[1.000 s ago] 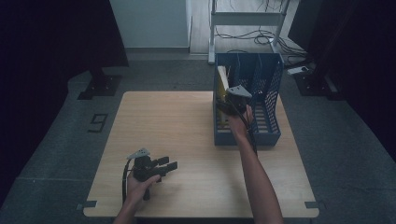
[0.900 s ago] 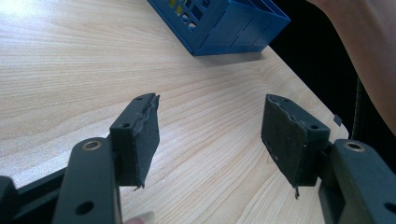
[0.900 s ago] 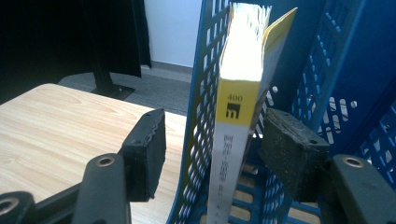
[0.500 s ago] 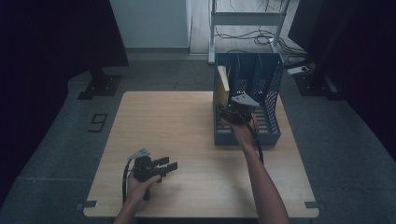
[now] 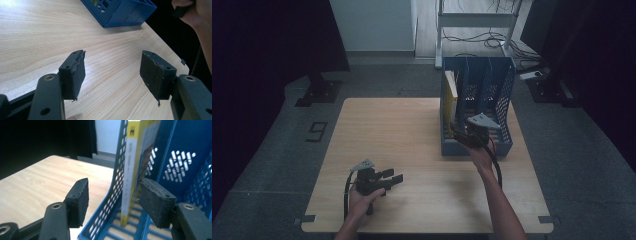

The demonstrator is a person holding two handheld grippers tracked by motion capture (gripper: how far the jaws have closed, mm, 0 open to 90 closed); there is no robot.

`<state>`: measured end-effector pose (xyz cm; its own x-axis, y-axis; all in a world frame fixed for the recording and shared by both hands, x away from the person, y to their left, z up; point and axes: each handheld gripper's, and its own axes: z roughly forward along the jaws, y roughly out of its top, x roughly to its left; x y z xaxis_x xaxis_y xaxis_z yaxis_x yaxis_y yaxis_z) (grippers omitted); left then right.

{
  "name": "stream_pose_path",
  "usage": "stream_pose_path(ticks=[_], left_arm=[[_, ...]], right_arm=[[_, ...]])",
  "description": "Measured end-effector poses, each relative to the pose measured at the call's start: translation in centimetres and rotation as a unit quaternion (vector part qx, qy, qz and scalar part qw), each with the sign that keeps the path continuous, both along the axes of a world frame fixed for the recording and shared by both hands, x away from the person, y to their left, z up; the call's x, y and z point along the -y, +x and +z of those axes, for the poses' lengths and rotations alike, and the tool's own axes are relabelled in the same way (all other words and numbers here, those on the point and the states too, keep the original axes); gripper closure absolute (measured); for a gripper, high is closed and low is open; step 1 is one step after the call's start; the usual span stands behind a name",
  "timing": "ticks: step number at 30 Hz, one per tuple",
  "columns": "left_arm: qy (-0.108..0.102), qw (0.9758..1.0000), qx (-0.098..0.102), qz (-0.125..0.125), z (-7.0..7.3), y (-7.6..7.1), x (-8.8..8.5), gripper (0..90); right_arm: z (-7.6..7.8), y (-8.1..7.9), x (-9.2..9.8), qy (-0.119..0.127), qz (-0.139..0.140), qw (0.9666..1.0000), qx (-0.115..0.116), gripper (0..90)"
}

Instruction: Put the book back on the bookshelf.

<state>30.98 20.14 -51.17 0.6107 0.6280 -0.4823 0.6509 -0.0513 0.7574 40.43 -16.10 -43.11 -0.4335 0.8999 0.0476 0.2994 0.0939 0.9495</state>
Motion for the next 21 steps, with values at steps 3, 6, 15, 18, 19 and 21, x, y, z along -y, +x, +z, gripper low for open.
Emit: stream_pose_path(ticks=[3, 6, 15, 18, 19, 21], left_arm=[[0.001, 1.0000, 0.000, -0.001, 0.0, 0.0, 0.0, 36.7], [0.001, 1.0000, -0.001, -0.001, -0.1, 0.0, 0.1, 36.7], [0.004, 1.0000, -0.003, -0.003, -0.2, -0.1, 0.3, 36.7], [0.005, 1.0000, -0.004, -0.004, -0.3, -0.1, 0.4, 36.7], [0.006, 1.0000, -0.004, -0.004, -0.3, -0.1, 0.4, 36.7], [0.006, 1.0000, -0.005, -0.005, -0.3, -0.1, 0.4, 36.7]], right_arm=[[-0.4, -1.2, 0.3, -0.002, 0.006, 1.0000, 0.003, 39.4], [-0.9, -2.3, 0.7, 0.000, 0.012, 0.9999, 0.002, 39.4], [-3.0, -5.5, 2.5, 0.001, 0.018, 0.9998, -0.010, 39.4], [-3.8, -6.6, 3.2, 0.001, 0.017, 0.9998, -0.013, 39.4], [-4.1, -7.0, 3.4, 0.001, 0.017, 0.9997, -0.014, 39.4], [-4.5, -7.5, 3.7, 0.001, 0.017, 0.9997, -0.015, 39.4]])
